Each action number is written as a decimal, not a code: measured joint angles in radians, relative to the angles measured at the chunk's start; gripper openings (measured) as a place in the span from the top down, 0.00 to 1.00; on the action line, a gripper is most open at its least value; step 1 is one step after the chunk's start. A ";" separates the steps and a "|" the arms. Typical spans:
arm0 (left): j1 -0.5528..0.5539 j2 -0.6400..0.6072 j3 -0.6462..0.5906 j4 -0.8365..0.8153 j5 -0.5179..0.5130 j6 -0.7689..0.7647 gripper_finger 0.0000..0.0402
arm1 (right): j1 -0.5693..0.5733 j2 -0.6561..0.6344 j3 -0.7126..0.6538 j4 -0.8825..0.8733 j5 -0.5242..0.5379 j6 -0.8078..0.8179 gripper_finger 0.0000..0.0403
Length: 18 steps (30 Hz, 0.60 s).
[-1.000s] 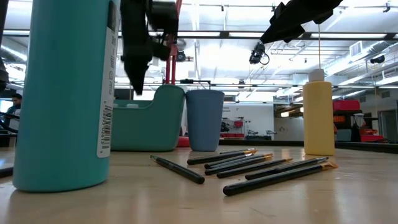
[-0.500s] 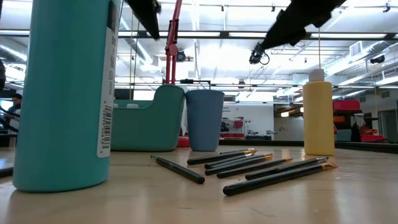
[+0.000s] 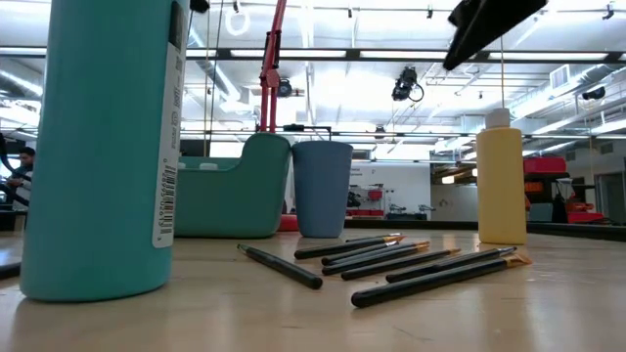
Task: Pick & Place Paint Supplies
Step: Put the yellow paint bottle into the green bin
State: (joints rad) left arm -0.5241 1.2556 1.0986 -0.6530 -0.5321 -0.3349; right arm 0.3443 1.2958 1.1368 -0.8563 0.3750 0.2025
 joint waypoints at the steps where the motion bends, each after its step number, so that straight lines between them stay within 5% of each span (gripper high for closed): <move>1: 0.001 -0.028 -0.044 0.056 -0.011 -0.006 0.66 | -0.004 0.000 0.020 -0.038 -0.001 0.001 0.52; 7: 0.004 -0.111 -0.213 0.357 -0.065 0.026 0.66 | -0.045 0.001 0.062 -0.301 0.005 0.098 0.41; 18: 0.005 -0.109 -0.256 0.384 -0.051 -0.026 0.66 | -0.194 0.001 -0.029 -0.336 -0.012 0.198 0.33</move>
State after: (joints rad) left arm -0.5194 1.1461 0.8425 -0.2689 -0.5835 -0.3607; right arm 0.1505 1.2968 1.1081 -1.1924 0.3632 0.4001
